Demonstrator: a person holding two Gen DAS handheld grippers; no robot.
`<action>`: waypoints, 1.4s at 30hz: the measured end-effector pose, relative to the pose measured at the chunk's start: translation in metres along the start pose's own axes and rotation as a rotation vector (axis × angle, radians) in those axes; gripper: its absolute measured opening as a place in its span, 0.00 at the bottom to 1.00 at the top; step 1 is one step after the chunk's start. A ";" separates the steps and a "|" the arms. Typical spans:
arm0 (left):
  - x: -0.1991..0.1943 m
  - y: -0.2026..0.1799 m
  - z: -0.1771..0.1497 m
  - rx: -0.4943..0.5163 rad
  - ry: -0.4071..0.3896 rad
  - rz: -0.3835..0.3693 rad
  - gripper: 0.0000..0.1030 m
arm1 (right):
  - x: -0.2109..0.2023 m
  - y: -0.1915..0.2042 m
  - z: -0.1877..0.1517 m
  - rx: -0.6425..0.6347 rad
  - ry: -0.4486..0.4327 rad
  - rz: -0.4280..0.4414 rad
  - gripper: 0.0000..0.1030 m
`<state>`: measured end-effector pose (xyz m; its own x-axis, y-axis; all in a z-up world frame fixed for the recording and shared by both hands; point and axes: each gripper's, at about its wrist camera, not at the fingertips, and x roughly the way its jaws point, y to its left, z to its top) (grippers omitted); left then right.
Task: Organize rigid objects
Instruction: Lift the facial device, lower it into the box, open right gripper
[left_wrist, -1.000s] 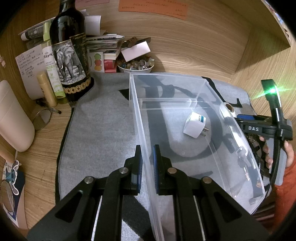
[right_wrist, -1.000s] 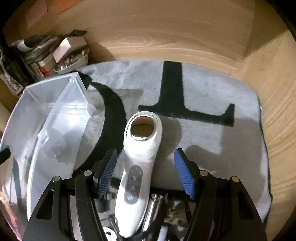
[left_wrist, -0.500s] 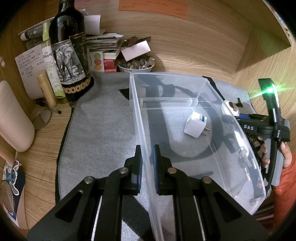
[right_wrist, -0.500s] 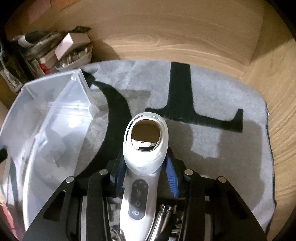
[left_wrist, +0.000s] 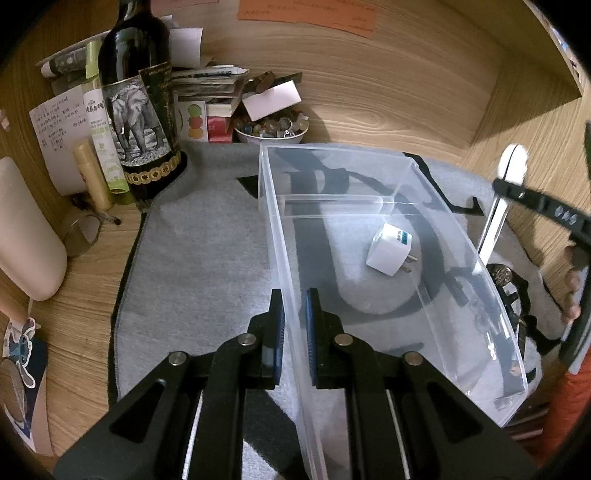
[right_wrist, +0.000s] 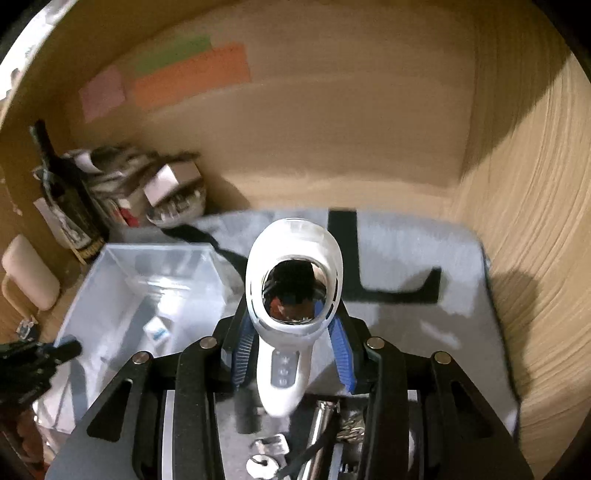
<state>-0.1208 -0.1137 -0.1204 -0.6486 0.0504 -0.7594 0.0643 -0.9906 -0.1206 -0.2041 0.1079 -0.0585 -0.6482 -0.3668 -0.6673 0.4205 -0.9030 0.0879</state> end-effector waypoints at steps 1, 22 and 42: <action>0.000 0.000 0.000 0.002 -0.001 0.002 0.10 | -0.005 0.003 0.002 -0.007 -0.017 0.005 0.34; -0.001 0.001 0.003 -0.006 -0.001 -0.009 0.10 | -0.034 0.088 0.010 -0.167 -0.107 0.228 0.35; 0.000 -0.004 0.004 -0.003 -0.002 -0.007 0.10 | 0.048 0.126 -0.025 -0.341 0.213 0.196 0.35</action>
<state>-0.1238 -0.1106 -0.1176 -0.6507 0.0570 -0.7572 0.0620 -0.9899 -0.1277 -0.1661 -0.0180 -0.0980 -0.4053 -0.4372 -0.8029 0.7306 -0.6828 0.0030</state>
